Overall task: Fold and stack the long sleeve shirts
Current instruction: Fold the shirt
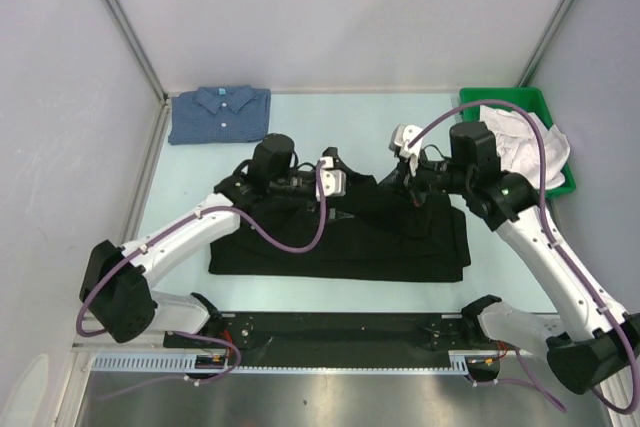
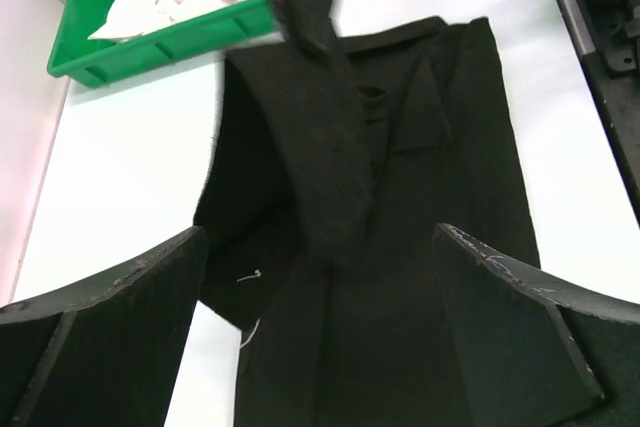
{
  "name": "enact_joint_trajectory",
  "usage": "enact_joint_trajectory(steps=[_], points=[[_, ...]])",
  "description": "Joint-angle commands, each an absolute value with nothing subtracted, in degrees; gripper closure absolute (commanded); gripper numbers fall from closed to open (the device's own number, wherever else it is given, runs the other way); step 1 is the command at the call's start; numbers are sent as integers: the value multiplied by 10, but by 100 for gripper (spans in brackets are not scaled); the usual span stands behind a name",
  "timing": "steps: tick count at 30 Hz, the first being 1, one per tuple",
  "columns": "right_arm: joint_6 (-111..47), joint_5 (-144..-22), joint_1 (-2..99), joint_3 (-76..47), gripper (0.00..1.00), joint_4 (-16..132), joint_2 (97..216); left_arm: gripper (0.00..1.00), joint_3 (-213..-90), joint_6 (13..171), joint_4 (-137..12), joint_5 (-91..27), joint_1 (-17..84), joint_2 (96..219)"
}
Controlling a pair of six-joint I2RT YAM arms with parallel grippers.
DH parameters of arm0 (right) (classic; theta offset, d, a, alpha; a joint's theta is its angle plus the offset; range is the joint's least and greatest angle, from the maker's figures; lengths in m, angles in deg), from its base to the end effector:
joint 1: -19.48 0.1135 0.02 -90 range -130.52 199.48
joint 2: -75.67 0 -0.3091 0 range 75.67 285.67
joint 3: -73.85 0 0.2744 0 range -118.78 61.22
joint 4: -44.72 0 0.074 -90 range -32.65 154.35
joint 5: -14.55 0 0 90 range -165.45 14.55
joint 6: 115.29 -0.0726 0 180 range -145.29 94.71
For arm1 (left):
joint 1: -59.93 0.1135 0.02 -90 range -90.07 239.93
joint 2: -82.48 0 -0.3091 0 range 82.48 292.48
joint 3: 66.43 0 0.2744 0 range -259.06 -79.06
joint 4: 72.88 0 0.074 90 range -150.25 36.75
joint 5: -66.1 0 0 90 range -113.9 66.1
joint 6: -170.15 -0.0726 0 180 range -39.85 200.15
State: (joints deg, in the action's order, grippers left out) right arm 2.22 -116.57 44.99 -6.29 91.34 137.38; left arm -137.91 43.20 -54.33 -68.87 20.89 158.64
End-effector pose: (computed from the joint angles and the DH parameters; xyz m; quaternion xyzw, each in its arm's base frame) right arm 0.2026 0.1496 0.4116 -0.5200 0.6384 0.2929 0.4861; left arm 0.2277 -0.2507 0.3418 0.6408 0.4785 -0.3286 0.5025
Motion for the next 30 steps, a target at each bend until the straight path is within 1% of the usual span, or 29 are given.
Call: enact_joint_trajectory(steps=[1, 5, 8, 9, 11, 13, 14, 15, 16, 17, 18, 19, 20, 22, 23, 26, 28, 30], points=[[60, -1133, 489, -46, 100, 922, 1333, 1, -1372, 461, -617, -678, 193, 1574], [65, -1107, 522, -36, 100, 932, 1310, 1, -1369, 485, -627, -674, 173, 1570], [58, -1088, 547, -22, 100, 929, 1285, 16, -1381, 489, -591, -690, 155, 1560], [50, -1081, 554, -19, 100, 920, 1278, 25, -1385, 489, -577, -696, 145, 1555], [43, -1062, 573, -13, 100, 915, 1260, 31, -1389, 482, -537, -712, 136, 1547], [33, -1044, 585, -10, 100, 909, 1252, 41, -1387, 474, -507, -716, 122, 1532], [31, -1038, 590, -9, 100, 909, 1244, 48, -1386, 461, -496, -717, 117, 1529], [28, -1034, 601, -8, 100, 909, 1239, 69, -1386, 454, -487, -715, 106, 1524], [21, -1019, 605, -7, 100, 908, 1236, 82, -1386, 453, -475, -714, 101, 1515], [15, -1010, 610, -7, 88, 909, 1231, 88, -1388, 456, -470, -701, 96, 1508], [11, -1000, 612, -7, 77, 913, 1225, 98, -1390, 456, -465, -691, 82, 1503], [-1, -976, 611, -7, 67, 915, 1221, 100, -1393, 457, -451, -677, 75, 1495], [-5, -960, 611, -7, 49, 920, 1216, 100, -1401, 451, -439, -669, 69, 1485], [-9, -908, 609, 6, 33, 929, 1195, 100, -1413, 437, -389, -660, 47, 1477], [-16, -892, 609, 9, 21, 931, 1187, 100, -1422, 428, -374, -655, 37, 1473], [-28, -849, 585, 11, 4, 941, 1162, 100, -1433, 410, -323, -629, -7, 1468], [-33, -831, 563, 14, 2, 944, 1145, 100, -1431, 405, -306, -604, -35, 1464], [-32, -838, 510, 29, 0, 945, 1134, 100, -1437, 393, -288, -595, -57, 1466]])
